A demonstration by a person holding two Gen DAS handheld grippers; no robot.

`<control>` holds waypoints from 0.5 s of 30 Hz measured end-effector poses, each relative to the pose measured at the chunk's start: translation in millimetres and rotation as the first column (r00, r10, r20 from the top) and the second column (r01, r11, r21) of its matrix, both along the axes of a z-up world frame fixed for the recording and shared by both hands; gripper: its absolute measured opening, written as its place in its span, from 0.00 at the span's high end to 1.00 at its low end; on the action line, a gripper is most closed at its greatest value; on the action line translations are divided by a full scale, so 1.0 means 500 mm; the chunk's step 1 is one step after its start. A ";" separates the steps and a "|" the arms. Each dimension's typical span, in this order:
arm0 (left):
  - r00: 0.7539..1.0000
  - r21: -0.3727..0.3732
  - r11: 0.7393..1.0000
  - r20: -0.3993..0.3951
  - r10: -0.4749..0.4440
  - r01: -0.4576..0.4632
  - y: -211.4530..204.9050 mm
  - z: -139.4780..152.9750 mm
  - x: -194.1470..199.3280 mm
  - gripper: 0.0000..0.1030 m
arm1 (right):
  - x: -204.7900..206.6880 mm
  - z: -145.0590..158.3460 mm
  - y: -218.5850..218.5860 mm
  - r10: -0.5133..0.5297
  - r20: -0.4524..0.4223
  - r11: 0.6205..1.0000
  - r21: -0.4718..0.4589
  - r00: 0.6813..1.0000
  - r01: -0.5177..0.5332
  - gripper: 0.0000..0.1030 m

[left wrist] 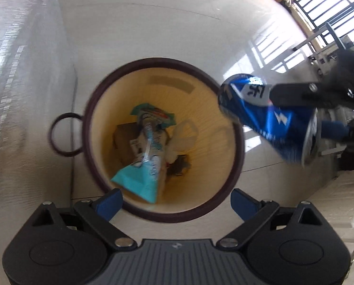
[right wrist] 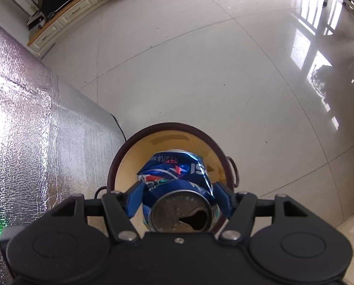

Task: Collect trash
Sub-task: 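Open the left gripper to drop the red wrapper while the right gripper releases the Pepsi can, then lift both open tools away from the bin toward the table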

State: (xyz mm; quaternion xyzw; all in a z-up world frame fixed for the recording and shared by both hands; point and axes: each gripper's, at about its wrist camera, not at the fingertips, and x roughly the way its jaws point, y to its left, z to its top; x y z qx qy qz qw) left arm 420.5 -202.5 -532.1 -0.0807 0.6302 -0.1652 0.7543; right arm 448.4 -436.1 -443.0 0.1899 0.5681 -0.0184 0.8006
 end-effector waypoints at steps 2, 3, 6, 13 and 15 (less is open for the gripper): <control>1.000 0.014 1.000 0.003 0.013 -0.013 0.014 0.010 -0.003 0.06 | 0.007 -0.004 0.005 0.007 0.004 1.000 -0.013 1.000 -0.007 0.36; 1.000 0.019 1.000 0.008 0.024 -0.024 0.020 0.015 -0.004 0.06 | 0.010 -0.009 0.007 0.000 0.000 1.000 -0.022 1.000 0.000 0.32; 0.998 0.019 0.998 0.017 0.052 -0.053 0.039 0.033 -0.003 0.06 | 0.008 -0.024 0.002 -0.055 -0.022 0.998 -0.022 0.998 0.054 0.01; 0.998 0.033 0.998 0.034 0.058 -0.059 0.047 0.067 -0.001 0.06 | -0.016 -0.025 -0.004 -0.062 -0.041 0.997 -0.037 0.997 0.061 0.03; 0.998 0.035 0.997 0.036 0.060 -0.061 0.050 0.068 0.000 0.06 | -0.018 -0.022 -0.001 -0.058 -0.045 0.998 -0.037 0.997 0.056 0.03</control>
